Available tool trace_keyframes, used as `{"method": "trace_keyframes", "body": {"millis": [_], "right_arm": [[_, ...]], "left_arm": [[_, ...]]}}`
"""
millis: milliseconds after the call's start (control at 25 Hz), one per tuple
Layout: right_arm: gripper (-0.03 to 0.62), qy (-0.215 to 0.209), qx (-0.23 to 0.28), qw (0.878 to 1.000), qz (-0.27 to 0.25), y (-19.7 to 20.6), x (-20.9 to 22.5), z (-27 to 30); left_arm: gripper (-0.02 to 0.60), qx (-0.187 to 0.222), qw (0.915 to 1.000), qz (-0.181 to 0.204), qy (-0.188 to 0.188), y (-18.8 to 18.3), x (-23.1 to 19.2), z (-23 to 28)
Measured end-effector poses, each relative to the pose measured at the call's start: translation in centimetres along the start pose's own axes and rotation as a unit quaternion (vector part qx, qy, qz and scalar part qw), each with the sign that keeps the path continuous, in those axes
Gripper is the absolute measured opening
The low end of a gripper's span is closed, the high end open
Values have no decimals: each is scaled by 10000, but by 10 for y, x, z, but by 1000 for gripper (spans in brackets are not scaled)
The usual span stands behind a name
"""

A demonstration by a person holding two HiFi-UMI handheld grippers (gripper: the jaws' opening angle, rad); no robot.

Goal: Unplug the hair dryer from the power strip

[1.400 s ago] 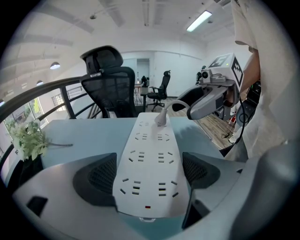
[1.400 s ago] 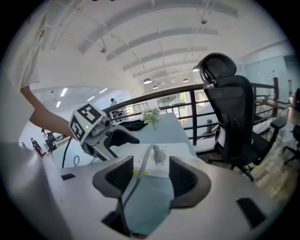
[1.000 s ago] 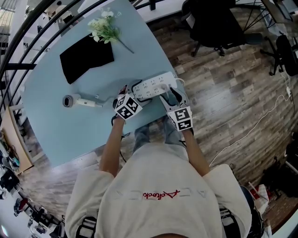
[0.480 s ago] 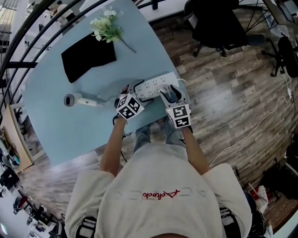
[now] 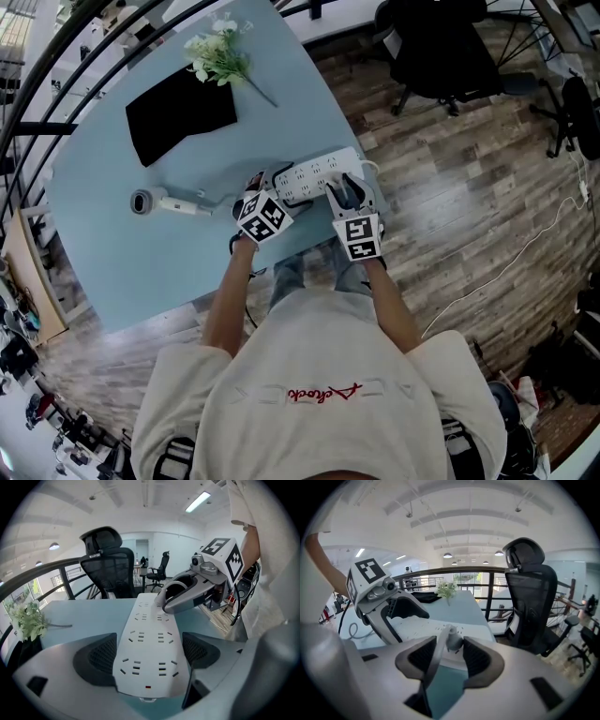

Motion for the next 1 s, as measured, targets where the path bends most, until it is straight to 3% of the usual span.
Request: {"method": "trace_keyframes", "body": {"millis": [240,1000], "right_arm": [[135,166,-45,9996,225,1,6,0],[123,96,-147,9997,163,-1,6,-1]], "left_arm": [[419,10,10000,-13,7,0,2,1],[419,-112,9999,-26,2,1,1,2]]}}
Point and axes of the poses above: the fingertips, and each gripper's own axes: z forward along the fingers, x to its right, y out of its underside, the point moved 2 cm from there along -z, backward along the fingers, and after that the axes turned 6 degrees about y, right-handed, at the moved point
